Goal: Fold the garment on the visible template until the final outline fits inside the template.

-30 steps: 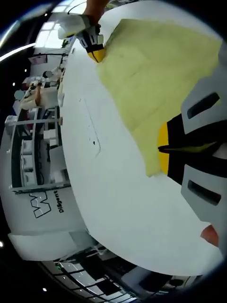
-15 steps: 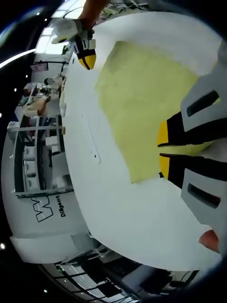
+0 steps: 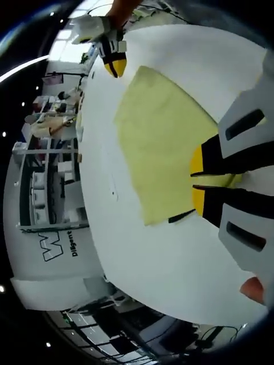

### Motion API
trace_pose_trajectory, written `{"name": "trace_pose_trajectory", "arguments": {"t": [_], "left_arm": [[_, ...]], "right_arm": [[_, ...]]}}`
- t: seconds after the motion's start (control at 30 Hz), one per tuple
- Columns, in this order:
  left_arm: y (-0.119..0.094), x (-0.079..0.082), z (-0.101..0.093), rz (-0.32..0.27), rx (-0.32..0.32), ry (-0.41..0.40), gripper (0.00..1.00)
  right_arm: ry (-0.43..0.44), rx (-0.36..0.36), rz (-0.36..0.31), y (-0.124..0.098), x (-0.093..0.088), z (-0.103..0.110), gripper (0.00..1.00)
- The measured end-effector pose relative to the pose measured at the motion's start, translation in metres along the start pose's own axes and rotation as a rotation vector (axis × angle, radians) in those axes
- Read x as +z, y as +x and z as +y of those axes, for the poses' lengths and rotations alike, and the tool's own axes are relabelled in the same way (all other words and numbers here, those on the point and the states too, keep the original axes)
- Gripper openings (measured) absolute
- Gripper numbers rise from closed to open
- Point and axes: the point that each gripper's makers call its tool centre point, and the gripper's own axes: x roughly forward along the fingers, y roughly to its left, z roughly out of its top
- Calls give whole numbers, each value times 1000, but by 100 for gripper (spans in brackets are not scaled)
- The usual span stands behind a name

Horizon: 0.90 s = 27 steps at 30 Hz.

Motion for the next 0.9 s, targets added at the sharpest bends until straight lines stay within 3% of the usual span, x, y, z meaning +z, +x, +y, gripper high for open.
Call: {"name": "trace_pose_trajectory", "arguments": {"t": [0.27,0.4,0.57,0.73,0.87,0.9], "left_arm": [[-20,-24,-17,24,-3,-9,5],[-28,-31,-13,24,28,-23,18],[-29,-44,-7,55,50,-43,27],[-23,-45,-5,56,52,-58,20],[-19,-46,-6,59,50,-67,21],[-18,-46,-7,63,46,-73,22]], "right_arm": [[11,0,19,-22,-20,11,7],[28,-8,21,-31,-27,8,11],[42,-20,27,-38,-35,2,19],[76,-5,63,-39,-52,1,25],[106,24,96,-36,-65,6,29],[109,21,84,-36,-65,5,37]]}}
